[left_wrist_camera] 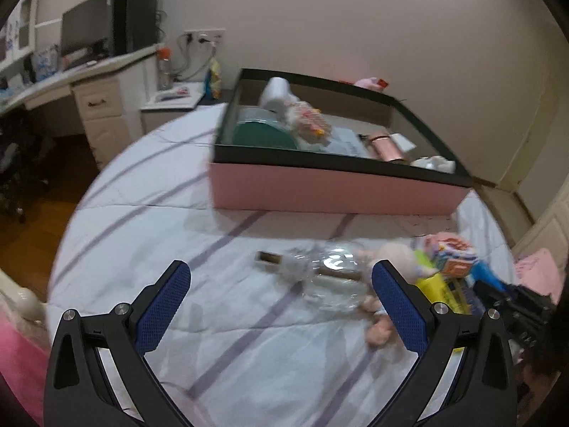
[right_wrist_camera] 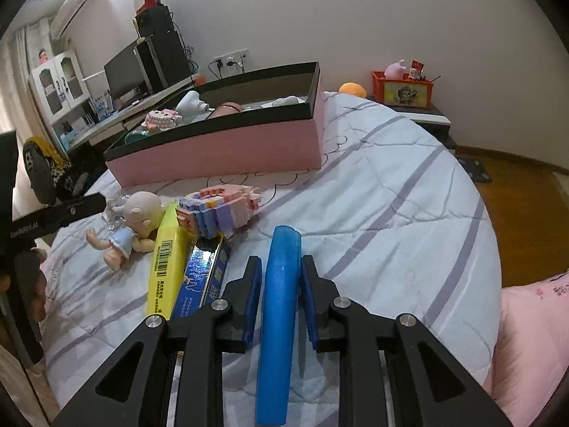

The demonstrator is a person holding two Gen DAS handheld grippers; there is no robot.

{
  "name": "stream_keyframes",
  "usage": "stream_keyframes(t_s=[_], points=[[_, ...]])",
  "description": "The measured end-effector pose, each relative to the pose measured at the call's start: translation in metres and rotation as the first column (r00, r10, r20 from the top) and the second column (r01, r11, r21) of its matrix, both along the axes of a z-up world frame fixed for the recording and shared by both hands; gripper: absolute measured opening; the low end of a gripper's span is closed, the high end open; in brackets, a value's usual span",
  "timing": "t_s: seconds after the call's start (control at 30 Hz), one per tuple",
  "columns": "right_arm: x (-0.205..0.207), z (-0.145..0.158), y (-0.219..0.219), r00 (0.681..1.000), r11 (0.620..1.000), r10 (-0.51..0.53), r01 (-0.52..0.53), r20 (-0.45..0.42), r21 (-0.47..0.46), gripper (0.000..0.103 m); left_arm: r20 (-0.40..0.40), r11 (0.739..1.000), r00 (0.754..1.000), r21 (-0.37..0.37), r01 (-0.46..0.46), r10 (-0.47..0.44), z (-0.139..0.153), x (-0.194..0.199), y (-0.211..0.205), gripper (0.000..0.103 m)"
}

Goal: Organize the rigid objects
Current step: 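Grasp the corked glass bottle with left tool while right tool holds the blue highlighter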

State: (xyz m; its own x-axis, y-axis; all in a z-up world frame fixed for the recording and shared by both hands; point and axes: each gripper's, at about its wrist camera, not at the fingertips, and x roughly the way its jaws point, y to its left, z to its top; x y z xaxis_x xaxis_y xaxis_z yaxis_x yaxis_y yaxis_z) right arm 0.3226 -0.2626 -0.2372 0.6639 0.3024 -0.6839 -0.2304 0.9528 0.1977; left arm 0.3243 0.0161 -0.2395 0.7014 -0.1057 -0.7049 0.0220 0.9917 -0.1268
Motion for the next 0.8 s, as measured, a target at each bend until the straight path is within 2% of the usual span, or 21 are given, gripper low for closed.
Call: stream_keyframes(t_s=[0.2, 0.33, 0.5, 0.63, 0.73, 0.8], points=[[-0.003, 0.000, 0.010, 1.000, 0.998, 0.009, -0.008, 0.009, -0.066, 0.024, -0.042, 0.999, 0.998, 0.019, 0.043, -0.042, -0.013, 0.005, -0.006, 0.103], [-0.002, 0.000, 0.009, 1.000, 0.998, 0.010, -0.009, 0.010, -0.059, 0.024, -0.082, 0.996, 0.993, 0.030, 0.082, -0.080, -0.021, 0.014, -0.017, 0.103], [-0.003, 0.000, 0.009, 1.000, 0.998, 0.010, -0.009, 0.013, -0.056, 0.024, -0.094, 0.998, 0.993, -0.003, 0.068, -0.068, -0.022, 0.027, -0.014, 0.103], [-0.003, 0.000, 0.008, 1.000, 0.999, 0.010, -0.010, 0.013, -0.050, 0.024, -0.112, 0.997, 0.992, 0.033, 0.063, -0.059, -0.026, 0.033, -0.018, 0.103], [-0.003, 0.000, 0.008, 1.000, 0.999, 0.011, -0.010, 0.013, -0.049, 0.024, -0.109, 0.997, 0.993, 0.051, 0.056, -0.051, -0.026, 0.033, -0.019, 0.094], [-0.003, 0.000, 0.008, 1.000, 0.999, 0.010, -0.009, 0.014, -0.052, 0.024, -0.102, 0.995, 0.994, 0.076, 0.059, -0.051, -0.025, 0.033, -0.021, 0.075]])
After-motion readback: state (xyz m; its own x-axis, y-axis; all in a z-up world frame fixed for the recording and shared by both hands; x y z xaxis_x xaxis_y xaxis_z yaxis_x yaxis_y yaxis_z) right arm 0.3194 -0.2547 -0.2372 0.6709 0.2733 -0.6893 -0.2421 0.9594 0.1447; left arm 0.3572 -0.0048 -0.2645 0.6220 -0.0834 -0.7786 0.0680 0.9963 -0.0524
